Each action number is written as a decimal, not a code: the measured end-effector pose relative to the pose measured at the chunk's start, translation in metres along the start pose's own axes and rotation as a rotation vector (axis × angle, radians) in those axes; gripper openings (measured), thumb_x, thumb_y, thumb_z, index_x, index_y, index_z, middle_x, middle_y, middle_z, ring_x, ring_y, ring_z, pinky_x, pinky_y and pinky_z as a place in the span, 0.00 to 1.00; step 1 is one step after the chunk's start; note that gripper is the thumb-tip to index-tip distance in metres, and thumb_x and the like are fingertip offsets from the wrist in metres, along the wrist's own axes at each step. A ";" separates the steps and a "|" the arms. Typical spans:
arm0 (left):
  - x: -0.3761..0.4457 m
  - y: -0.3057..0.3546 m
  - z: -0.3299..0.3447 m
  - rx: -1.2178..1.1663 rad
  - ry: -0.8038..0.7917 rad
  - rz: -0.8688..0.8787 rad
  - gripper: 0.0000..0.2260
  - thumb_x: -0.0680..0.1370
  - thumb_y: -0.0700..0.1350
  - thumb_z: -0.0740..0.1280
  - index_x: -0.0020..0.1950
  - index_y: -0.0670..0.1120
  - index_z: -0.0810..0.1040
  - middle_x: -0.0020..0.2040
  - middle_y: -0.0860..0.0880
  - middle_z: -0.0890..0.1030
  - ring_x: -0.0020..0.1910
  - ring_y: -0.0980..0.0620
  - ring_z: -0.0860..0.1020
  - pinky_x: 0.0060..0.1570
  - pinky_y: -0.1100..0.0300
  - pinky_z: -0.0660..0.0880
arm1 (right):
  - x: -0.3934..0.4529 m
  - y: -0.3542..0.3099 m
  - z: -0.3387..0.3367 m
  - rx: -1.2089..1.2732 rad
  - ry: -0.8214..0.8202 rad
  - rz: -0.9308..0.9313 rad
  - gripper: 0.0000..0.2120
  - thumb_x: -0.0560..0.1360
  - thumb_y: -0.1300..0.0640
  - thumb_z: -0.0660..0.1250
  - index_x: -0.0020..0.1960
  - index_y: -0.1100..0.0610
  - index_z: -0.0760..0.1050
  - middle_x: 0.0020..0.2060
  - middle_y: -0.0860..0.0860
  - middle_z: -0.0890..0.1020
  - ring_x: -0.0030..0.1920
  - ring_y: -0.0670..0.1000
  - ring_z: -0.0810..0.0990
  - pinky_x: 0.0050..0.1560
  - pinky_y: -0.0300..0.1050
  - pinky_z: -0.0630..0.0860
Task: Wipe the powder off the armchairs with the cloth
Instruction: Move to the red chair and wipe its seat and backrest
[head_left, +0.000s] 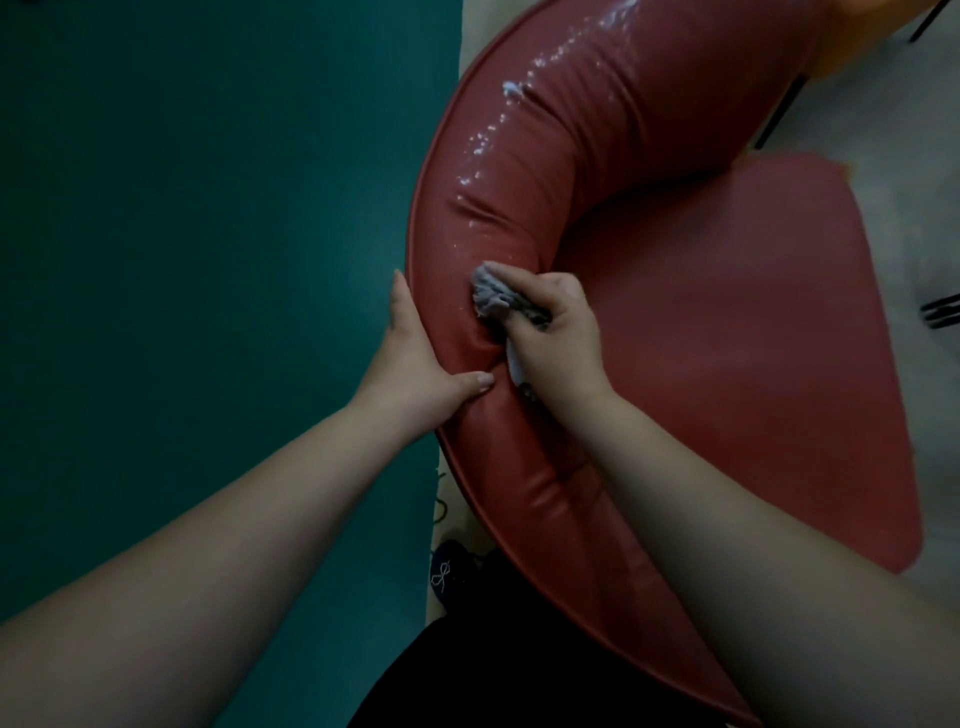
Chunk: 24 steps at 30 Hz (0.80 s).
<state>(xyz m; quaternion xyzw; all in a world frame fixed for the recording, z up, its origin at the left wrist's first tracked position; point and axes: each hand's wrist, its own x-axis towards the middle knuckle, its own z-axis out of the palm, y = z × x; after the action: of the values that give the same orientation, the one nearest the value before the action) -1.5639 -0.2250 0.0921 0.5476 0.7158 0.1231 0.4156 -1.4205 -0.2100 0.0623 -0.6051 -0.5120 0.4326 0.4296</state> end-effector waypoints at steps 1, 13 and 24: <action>0.001 0.000 0.000 -0.004 -0.001 0.001 0.59 0.65 0.47 0.80 0.78 0.47 0.36 0.78 0.47 0.56 0.74 0.50 0.62 0.70 0.62 0.59 | 0.004 0.000 0.000 0.010 0.003 0.006 0.18 0.73 0.68 0.68 0.59 0.51 0.80 0.48 0.53 0.71 0.38 0.37 0.75 0.43 0.24 0.70; 0.000 0.001 0.000 0.039 0.002 -0.004 0.59 0.66 0.47 0.79 0.77 0.48 0.35 0.77 0.44 0.59 0.73 0.47 0.65 0.69 0.58 0.63 | -0.001 -0.003 0.010 -0.138 -0.112 -0.266 0.24 0.68 0.73 0.65 0.60 0.55 0.80 0.45 0.54 0.69 0.45 0.41 0.70 0.52 0.26 0.67; -0.004 0.000 -0.002 0.013 -0.026 0.027 0.58 0.67 0.45 0.78 0.77 0.47 0.32 0.79 0.47 0.50 0.76 0.52 0.56 0.74 0.58 0.56 | -0.002 -0.017 0.011 -0.044 0.024 -0.133 0.21 0.73 0.74 0.65 0.61 0.57 0.78 0.47 0.56 0.67 0.38 0.29 0.72 0.42 0.21 0.68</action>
<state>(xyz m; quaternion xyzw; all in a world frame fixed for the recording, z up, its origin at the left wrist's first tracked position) -1.5652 -0.2285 0.0948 0.5615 0.7036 0.1167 0.4196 -1.4350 -0.2096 0.0761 -0.5839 -0.5554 0.3846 0.4501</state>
